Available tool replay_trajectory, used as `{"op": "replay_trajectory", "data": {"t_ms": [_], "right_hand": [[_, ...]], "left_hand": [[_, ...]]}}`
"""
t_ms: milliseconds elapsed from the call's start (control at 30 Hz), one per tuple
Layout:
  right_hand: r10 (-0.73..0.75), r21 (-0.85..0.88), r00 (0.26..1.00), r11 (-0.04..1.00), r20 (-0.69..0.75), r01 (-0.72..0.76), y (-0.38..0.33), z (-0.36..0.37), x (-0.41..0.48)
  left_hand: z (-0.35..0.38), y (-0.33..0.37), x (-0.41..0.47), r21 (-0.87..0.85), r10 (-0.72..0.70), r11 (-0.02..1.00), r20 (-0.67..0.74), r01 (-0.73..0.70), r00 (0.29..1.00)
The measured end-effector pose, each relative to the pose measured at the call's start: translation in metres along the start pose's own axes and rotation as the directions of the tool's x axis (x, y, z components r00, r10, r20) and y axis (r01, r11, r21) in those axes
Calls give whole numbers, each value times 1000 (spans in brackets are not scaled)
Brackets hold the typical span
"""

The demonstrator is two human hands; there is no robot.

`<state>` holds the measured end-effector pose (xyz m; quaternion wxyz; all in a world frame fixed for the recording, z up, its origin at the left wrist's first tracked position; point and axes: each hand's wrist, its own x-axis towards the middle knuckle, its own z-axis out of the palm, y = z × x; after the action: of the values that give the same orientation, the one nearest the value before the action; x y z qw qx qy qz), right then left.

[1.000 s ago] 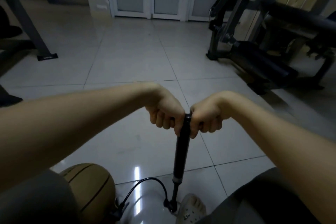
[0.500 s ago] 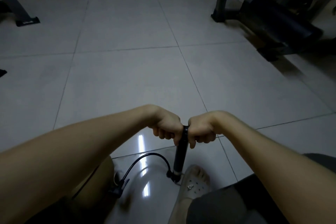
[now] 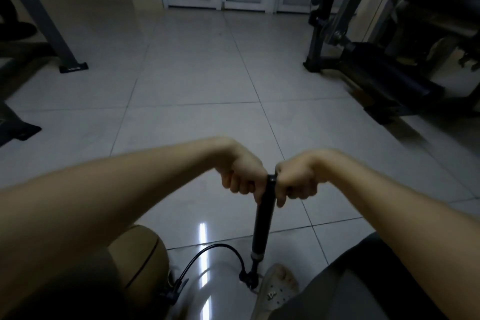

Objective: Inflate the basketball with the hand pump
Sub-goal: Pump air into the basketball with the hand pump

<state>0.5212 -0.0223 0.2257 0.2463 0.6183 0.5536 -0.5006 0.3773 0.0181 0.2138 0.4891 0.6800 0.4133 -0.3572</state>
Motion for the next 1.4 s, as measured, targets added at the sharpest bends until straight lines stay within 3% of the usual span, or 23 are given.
{"op": "replay_trajectory", "data": {"t_ms": [167, 600, 733, 900, 1200, 1400], "right_hand": [[-29, 6, 999, 1000, -23, 29, -9, -15, -38], [57, -26, 988, 998, 145, -54, 13, 51, 105], [58, -64, 991, 997, 118, -50, 15, 59, 118], [49, -133, 997, 990, 65, -39, 4, 53, 88], [-26, -23, 1000, 999, 1, 26, -20, -31, -25], [20, -36, 999, 999, 27, -19, -12, -8, 12]], "left_hand": [[-16, 10, -37, 16, 63, 998, -40, -63, 997], [51, -59, 98, -133, 46, 990, 8, -44, 999], [59, -63, 109, -161, 30, 987, 17, -27, 999], [53, -51, 79, -110, -10, 994, 21, 12, 1000], [-26, -4, -29, -65, 78, 995, -37, -80, 996], [-12, -15, 11, -41, 22, 999, 34, -20, 999]]}}
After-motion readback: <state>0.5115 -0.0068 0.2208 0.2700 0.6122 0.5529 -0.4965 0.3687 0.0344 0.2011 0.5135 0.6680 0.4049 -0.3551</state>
